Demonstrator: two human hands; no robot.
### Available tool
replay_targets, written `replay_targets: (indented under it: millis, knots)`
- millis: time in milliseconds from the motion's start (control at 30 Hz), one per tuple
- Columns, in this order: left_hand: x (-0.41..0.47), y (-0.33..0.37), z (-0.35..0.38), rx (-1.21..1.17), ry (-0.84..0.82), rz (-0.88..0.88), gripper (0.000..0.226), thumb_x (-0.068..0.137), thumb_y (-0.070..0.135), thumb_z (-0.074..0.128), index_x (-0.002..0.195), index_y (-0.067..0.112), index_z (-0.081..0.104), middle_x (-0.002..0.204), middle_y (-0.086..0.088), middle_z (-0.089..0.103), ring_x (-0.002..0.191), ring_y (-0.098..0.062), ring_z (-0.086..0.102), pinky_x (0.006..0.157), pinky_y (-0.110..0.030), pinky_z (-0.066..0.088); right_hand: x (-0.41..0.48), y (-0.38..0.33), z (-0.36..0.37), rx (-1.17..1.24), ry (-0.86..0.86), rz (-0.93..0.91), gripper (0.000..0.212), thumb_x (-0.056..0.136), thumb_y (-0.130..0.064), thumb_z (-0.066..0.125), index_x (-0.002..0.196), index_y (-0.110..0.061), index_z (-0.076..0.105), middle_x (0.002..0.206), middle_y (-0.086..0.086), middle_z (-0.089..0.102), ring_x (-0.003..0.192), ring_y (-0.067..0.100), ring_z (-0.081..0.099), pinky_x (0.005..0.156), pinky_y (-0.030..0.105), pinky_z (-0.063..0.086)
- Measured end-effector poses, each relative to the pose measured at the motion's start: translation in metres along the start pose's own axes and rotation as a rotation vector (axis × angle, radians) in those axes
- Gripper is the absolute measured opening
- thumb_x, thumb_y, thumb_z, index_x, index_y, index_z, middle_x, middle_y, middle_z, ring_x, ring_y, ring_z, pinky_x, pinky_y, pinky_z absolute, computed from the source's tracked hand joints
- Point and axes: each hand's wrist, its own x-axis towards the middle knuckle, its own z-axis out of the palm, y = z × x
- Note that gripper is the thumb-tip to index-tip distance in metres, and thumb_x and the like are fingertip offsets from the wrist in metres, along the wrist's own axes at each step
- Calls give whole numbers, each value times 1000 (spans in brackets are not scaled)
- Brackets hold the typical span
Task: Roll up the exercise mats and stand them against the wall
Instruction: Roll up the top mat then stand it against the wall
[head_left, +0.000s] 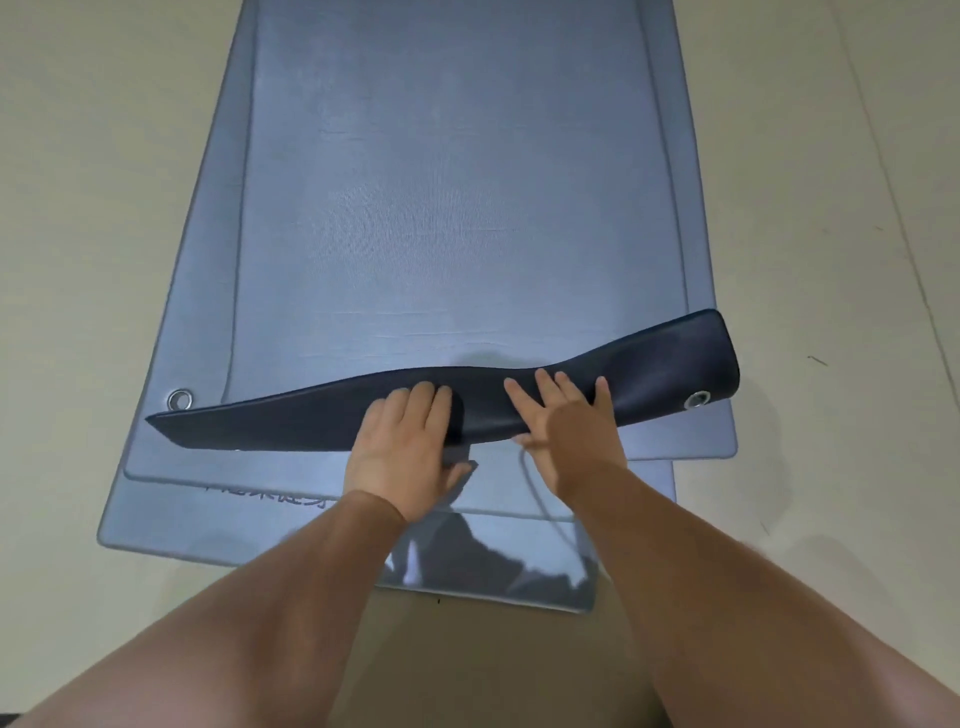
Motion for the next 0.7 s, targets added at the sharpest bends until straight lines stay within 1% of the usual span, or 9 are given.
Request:
replay_targets:
  millis: [67, 133, 200, 300, 400, 500, 533, 600, 700]
  knots:
    - [-5, -6, 8, 39, -9, -13, 90, 58, 45, 88, 131, 2, 59, 126, -16, 59, 101, -34, 51, 84, -43, 43, -1, 2, -1, -18, 28, -6, 73, 109, -48, 44, 166, -36, 0, 173, 8, 16, 160, 27, 14, 125, 64, 11]
    - [2, -10, 12, 19, 37, -34, 75, 58, 22, 87, 127, 3, 62, 122, -15, 60, 100, -34, 52, 82, -42, 41, -2, 4, -1, -61, 53, -8, 75, 108, -46, 48, 166, -34, 3, 171, 10, 21, 159, 28, 19, 124, 64, 16]
    - [13, -11, 10, -3, 45, -63, 55, 59, 8, 80, 113, 7, 68, 107, -10, 64, 91, -32, 55, 74, -39, 42, -2, 3, -1, -156, 47, -19, 87, 104, -28, 59, 167, -28, -1, 170, 16, 20, 157, 33, 19, 122, 67, 19]
    - [22, -11, 4, -12, -49, -97, 36, 68, 9, 71, 104, 14, 70, 99, -2, 64, 93, -28, 57, 74, -35, 39, -2, -1, -6, -255, 2, -45, 99, 95, -12, 67, 167, -20, -2, 168, 24, 21, 156, 40, 21, 122, 68, 22]
    - [24, -10, -1, -41, -171, -148, 30, 85, 13, 59, 114, 21, 65, 112, 4, 62, 108, -23, 54, 84, -33, 34, -1, -2, -16, -257, -24, -56, 91, 99, -12, 62, 167, -20, 3, 165, 25, 28, 154, 39, 27, 124, 63, 22]
    - [31, -10, -16, -36, -284, -180, 19, 91, 18, 57, 107, 25, 63, 97, 6, 58, 97, -20, 51, 79, -30, 31, 3, -2, -34, -117, -74, -26, 73, 99, -8, 54, 163, -23, 24, 145, 15, 53, 137, 32, 47, 125, 54, 24]
    - [33, -13, -22, -60, -307, -184, 16, 90, 21, 59, 104, 25, 64, 91, 6, 57, 91, -20, 49, 77, -30, 33, 6, -2, -43, -53, -87, -10, 64, 97, -7, 51, 157, -25, 36, 132, 9, 60, 124, 29, 55, 122, 49, 30]
    - [37, -24, -35, -216, -363, -202, 17, 86, 32, 67, 102, 28, 67, 89, 6, 62, 86, -19, 53, 74, -32, 42, 9, -4, -60, 28, -120, -10, 49, 93, -8, 51, 136, -29, 55, 114, 0, 66, 100, 24, 57, 103, 39, 44]
    - [42, -44, -53, -451, -510, -209, 27, 77, 37, 83, 102, 28, 76, 92, 7, 71, 86, -17, 63, 74, -30, 49, 11, -5, -81, 59, -214, -74, 41, 86, -6, 53, 118, -28, 67, 102, -1, 67, 90, 23, 58, 74, 32, 46]
